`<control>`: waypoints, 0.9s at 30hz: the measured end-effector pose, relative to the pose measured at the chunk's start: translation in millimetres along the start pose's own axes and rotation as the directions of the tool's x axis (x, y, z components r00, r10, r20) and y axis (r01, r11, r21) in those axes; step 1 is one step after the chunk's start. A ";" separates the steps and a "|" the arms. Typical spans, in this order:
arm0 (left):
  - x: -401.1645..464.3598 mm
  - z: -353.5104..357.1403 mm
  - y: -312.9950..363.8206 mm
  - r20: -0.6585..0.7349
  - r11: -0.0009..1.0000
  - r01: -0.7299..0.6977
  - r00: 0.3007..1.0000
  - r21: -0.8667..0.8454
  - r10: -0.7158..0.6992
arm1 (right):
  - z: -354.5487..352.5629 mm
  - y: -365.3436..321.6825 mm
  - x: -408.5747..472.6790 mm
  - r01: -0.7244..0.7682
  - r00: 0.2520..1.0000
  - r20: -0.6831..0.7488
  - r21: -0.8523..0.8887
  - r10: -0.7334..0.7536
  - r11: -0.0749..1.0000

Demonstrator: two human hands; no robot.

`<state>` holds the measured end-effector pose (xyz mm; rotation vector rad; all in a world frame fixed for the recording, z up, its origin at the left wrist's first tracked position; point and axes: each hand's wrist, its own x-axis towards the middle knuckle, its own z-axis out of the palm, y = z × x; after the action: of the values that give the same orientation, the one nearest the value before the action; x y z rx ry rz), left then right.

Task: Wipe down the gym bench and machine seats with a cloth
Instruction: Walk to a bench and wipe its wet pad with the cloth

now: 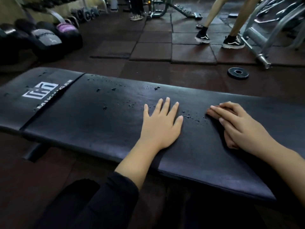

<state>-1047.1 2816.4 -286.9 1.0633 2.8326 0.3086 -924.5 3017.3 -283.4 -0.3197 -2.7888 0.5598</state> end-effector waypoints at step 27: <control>-48.7 -37.8 -197.5 -0.118 0.872 -0.484 0.872 -0.072 0.475 | 37.4 -97.4 24.2 -0.294 0.954 0.018 -0.124 0.298 0.948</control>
<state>-1143.0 2633.2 -293.1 1.7669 2.5501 0.5461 -974.4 2923.3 -271.7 -0.7713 -2.8332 0.4662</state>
